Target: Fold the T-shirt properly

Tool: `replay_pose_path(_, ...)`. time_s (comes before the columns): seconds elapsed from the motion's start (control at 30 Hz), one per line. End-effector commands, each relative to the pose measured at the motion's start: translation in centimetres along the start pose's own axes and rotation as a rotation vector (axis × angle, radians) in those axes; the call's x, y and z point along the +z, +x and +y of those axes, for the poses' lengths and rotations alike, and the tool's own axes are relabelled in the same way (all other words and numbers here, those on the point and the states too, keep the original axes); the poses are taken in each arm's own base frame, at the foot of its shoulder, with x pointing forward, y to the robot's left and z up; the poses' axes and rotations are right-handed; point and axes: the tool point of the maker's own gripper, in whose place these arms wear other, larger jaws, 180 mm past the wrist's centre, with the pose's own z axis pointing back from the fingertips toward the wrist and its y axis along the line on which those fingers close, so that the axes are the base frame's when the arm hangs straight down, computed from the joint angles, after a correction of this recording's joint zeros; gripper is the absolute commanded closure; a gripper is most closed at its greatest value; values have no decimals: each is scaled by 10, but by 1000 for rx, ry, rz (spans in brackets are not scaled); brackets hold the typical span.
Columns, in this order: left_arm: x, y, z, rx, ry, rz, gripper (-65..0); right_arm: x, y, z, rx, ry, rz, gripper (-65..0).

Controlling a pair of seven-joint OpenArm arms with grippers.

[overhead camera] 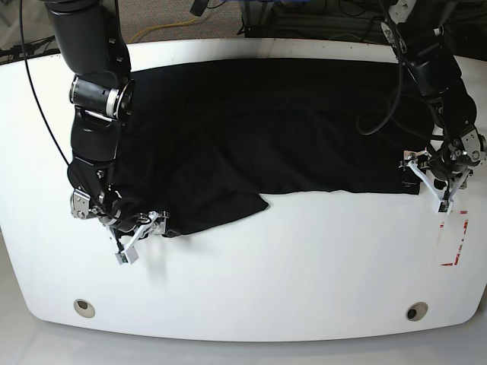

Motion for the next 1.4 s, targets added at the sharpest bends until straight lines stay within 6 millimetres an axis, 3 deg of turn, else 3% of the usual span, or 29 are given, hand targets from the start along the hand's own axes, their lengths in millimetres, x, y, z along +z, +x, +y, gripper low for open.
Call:
replay_pose_path(0.0,7,22,10,-7,21,-63,-500,-2,17,2,-27,24,-63,-553)
replay_pose_path(0.17,8,23,11,-5,23,-65,-500,-14,6,16,-57,59,-57,-544)
replay_pose_path(0.23,8,23,11,-5,23,-65,-500,-15,-1,17,-64,61,-57,-496)
replay_pose_path(0.3,8,23,11,-5,23,-65,-500,-17,-6,21,-66,66,-58,-400)
replay_pose_path(0.47,7,26,12,0,25,-68,-501,-20,-7,24,-62,70,-57,-49)
replay_pose_path(0.5,8,27,11,-2,25,-71,-501,-20,-7,24,-62,70,-57,-6)
replay_pose_path(0.73,4,42,5,10,12,-97,-504,-18,-5,23,-60,67,-59,0)
replay_pose_path(0.87,-8,25,-1,37,-21,-46,-504,-18,-5,23,-60,67,-59,0)
replay_pose_path(1.37,-19,12,-10,34,-54,5,-489,-13,0,22,-27,53,-88,0)
